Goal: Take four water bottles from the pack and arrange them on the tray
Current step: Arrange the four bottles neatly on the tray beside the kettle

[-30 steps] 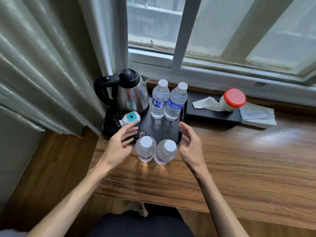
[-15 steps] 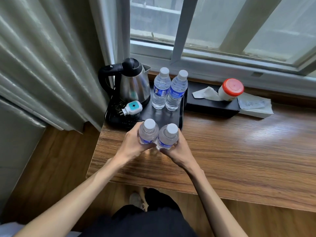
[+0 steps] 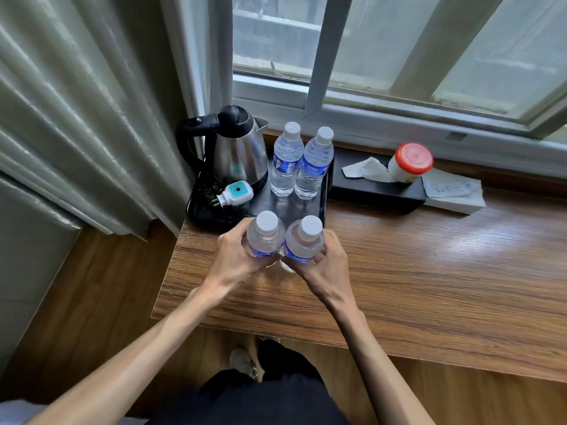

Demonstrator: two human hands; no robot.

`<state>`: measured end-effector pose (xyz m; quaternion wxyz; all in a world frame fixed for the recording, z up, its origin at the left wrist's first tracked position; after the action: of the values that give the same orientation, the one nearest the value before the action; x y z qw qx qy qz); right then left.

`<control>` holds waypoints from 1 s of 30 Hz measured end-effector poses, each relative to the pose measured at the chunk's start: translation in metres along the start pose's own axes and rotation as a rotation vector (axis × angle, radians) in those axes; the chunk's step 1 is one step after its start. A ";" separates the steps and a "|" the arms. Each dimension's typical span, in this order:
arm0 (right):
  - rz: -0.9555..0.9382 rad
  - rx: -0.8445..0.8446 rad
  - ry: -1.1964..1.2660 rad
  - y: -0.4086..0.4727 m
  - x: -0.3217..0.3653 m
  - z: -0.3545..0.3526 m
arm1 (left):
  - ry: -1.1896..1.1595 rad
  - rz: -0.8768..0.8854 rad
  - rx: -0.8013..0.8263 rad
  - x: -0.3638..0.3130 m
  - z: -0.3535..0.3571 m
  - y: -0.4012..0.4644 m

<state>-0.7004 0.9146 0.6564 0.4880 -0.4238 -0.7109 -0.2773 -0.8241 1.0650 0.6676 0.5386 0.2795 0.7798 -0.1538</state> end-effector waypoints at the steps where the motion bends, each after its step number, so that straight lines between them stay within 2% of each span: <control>1: -0.007 -0.012 0.009 0.003 0.003 -0.002 | -0.009 0.009 -0.008 -0.004 0.000 0.003; 7: -0.066 -0.094 -0.038 0.037 0.017 -0.007 | -0.063 0.031 -0.060 -0.025 0.009 0.040; 13: -0.143 -0.193 -0.157 0.074 0.030 -0.001 | 0.008 0.082 -0.128 -0.032 0.026 0.080; 18: -0.085 -0.220 -0.101 0.098 0.024 0.007 | 0.095 0.055 -0.125 -0.016 0.040 0.106; 24: -0.064 -0.271 -0.082 0.109 0.014 0.015 | -0.026 -0.030 -0.166 0.002 0.054 0.113; 30: -0.096 -0.309 -0.097 0.113 0.005 0.021 | -0.006 -0.016 -0.157 0.016 0.063 0.118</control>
<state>-0.6124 0.9879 0.6509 0.3682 -0.4721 -0.7021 -0.3854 -0.7099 1.1294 0.6370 0.5599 0.2298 0.7901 -0.0975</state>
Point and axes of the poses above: each hand's wrist, its own y-axis towards the middle knuckle, its own z-axis out of the palm, x = y × z, the point moved 3 cm from there along y, towards the middle knuckle, and after that the axes turned 11 degrees about -x, right-handed, at the moved point
